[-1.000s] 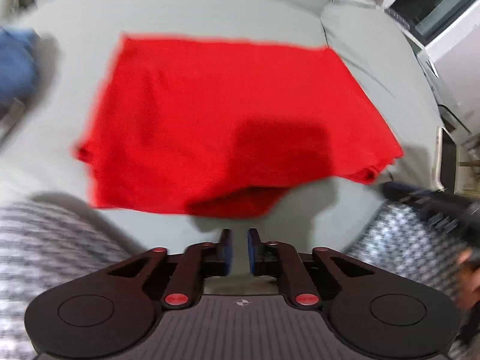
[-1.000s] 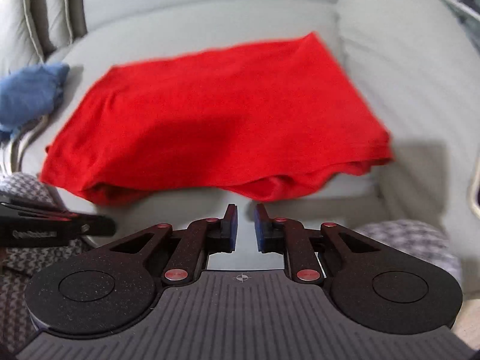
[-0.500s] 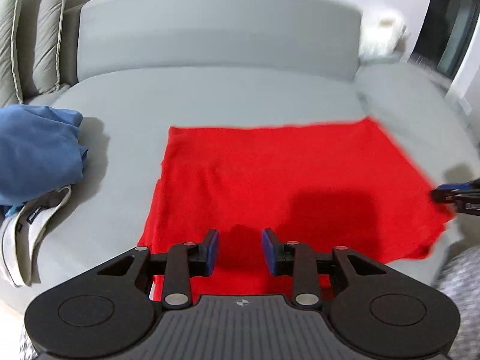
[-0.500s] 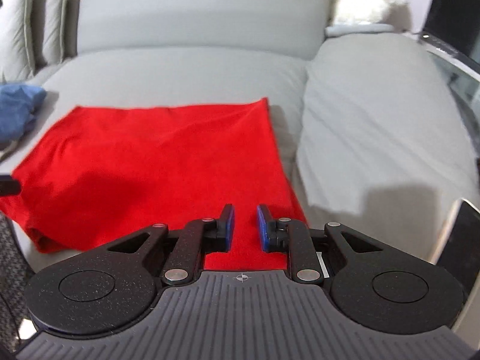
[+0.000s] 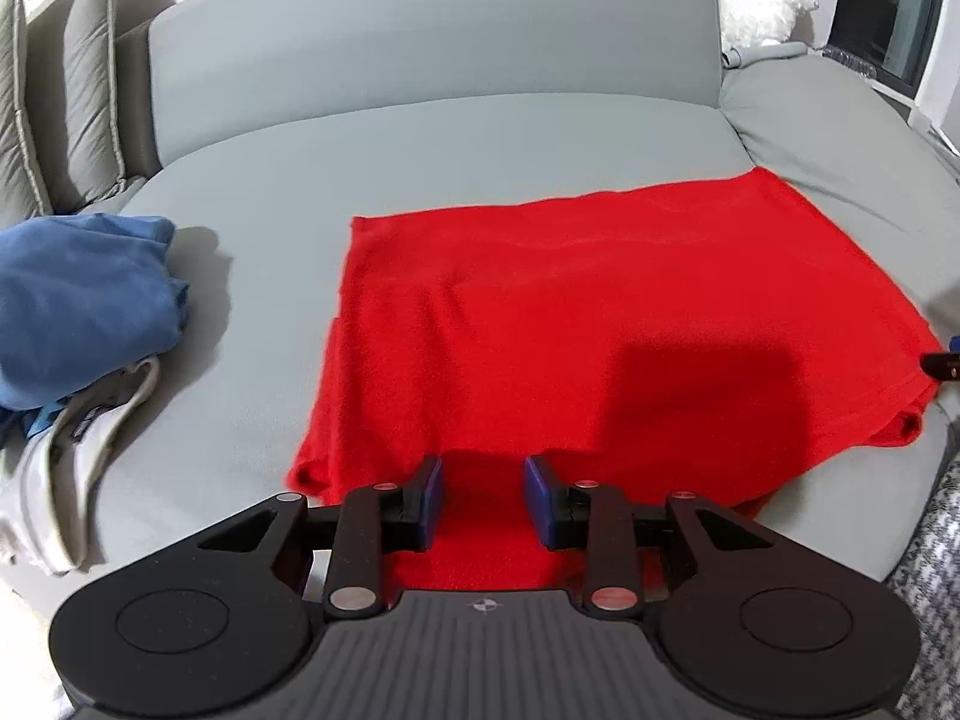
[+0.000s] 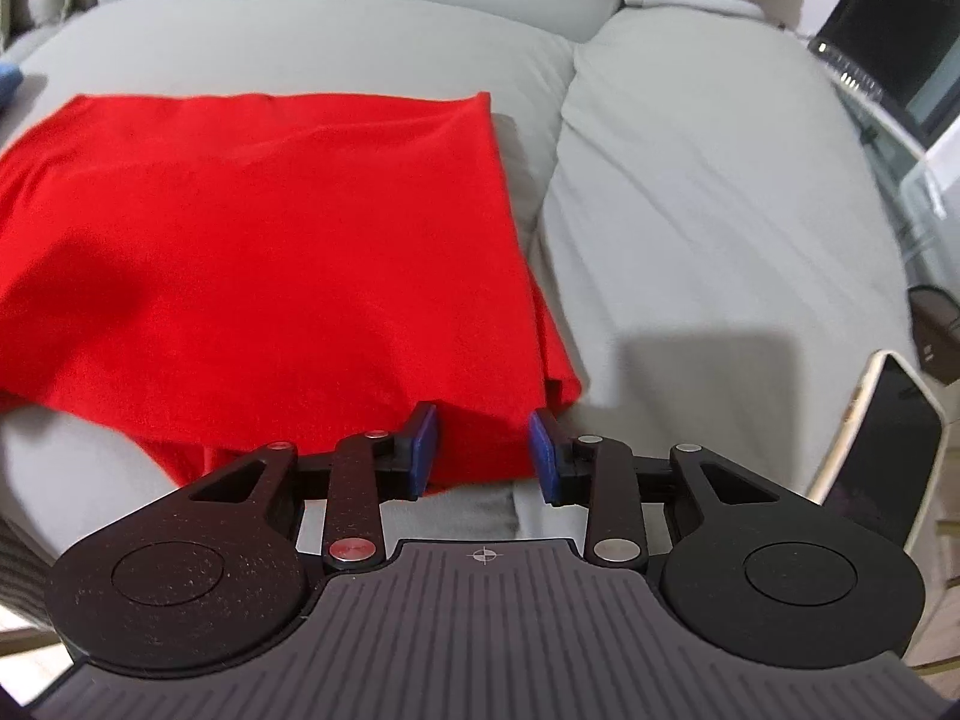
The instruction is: Fold clothes
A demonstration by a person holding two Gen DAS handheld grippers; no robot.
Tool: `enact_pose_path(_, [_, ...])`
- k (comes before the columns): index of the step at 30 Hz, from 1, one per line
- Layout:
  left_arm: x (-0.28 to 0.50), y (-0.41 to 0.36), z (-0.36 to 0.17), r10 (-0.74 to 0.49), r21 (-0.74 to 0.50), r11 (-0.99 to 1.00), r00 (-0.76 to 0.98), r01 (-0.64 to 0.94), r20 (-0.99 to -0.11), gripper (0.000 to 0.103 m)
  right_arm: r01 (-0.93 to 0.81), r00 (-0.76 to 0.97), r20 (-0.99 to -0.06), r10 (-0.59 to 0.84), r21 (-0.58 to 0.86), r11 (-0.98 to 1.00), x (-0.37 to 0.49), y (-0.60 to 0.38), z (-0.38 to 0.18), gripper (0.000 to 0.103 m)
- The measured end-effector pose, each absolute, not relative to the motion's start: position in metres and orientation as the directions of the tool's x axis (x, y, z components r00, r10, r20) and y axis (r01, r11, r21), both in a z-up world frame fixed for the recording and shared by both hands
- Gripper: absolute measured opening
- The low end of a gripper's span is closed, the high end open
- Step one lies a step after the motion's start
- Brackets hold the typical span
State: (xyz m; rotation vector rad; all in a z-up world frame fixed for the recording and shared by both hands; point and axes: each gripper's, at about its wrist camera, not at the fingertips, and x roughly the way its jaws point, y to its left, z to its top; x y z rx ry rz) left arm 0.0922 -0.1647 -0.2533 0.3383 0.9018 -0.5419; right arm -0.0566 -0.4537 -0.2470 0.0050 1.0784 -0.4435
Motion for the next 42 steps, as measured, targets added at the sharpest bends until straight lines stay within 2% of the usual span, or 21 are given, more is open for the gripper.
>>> enact_pose_path(3, [0.086, -0.156, -0.241, -0.373, -0.008, 0.808, 0.500, 0.590, -0.782, 0.031, 0.379, 0.445, -0.815, -0.371, -0.203, 0.903, -0.071, -0.443, -0.236, 0.031])
enact_pose_path(6, [0.081, -0.174, -0.238, -0.408, 0.000, 0.773, 0.497, 0.635, -0.766, 0.032, 0.327, 0.532, -0.782, -0.326, -0.166, 0.930, -0.078, -0.430, -0.224, 0.031])
enact_pose_path(10, [0.074, -0.208, -0.247, -0.426, 0.014, 0.728, 0.469, 0.685, -0.774, 0.034, 0.140, 0.562, -0.803, -0.199, -0.145, 0.979, -0.056, -0.402, -0.227, 0.028])
enact_pose_path(14, [0.073, -0.218, -0.271, -0.382, 0.013, 0.730, 0.424, 0.683, -0.821, 0.035, 0.104, 0.492, -0.853, -0.173, -0.139, 0.985, -0.037, -0.399, -0.243, 0.031])
enact_pose_path(17, [0.069, -0.212, -0.264, -0.359, 0.004, 0.735, 0.394, 0.678, -0.846, 0.035, 0.147, 0.438, -0.885, -0.161, -0.107, 0.983, -0.038, -0.409, -0.248, 0.031])
enact_pose_path(20, [0.070, -0.205, -0.254, -0.321, -0.012, 0.741, 0.338, 0.672, -0.885, 0.036, 0.262, 0.384, -0.909, -0.160, -0.059, 0.963, -0.055, -0.422, -0.246, 0.031])
enact_pose_path(24, [0.079, -0.180, -0.236, -0.368, -0.069, 0.777, 0.362, 0.626, -0.857, 0.036, 0.347, 0.384, -0.912, -0.146, -0.004, 0.938, -0.069, -0.435, -0.237, 0.031])
enact_pose_path(26, [0.089, -0.173, -0.232, -0.381, -0.069, 0.796, 0.409, 0.601, -0.829, 0.036, 0.374, 0.408, -0.901, -0.146, 0.019, 0.927, -0.074, -0.441, -0.229, 0.031])
enact_pose_path(33, [0.134, -0.173, -0.238, -0.405, -0.123, 0.854, 0.496, 0.506, -0.768, 0.036, 0.348, 0.610, -0.769, -0.188, 0.047, 0.936, -0.042, -0.451, -0.202, 0.031])
enact_pose_path(39, [0.189, -0.211, -0.255, -0.383, -0.104, 0.866, 0.515, 0.489, -0.767, 0.030, 0.335, 0.665, -0.714, -0.220, 0.022, 0.942, 0.019, -0.470, -0.233, 0.031])
enact_pose_path(42, [0.210, -0.237, -0.276, -0.372, -0.083, 0.848, 0.477, 0.524, -0.796, 0.030, 0.317, 0.672, -0.721, -0.171, 0.071, 0.946, 0.051, -0.479, -0.254, 0.032])
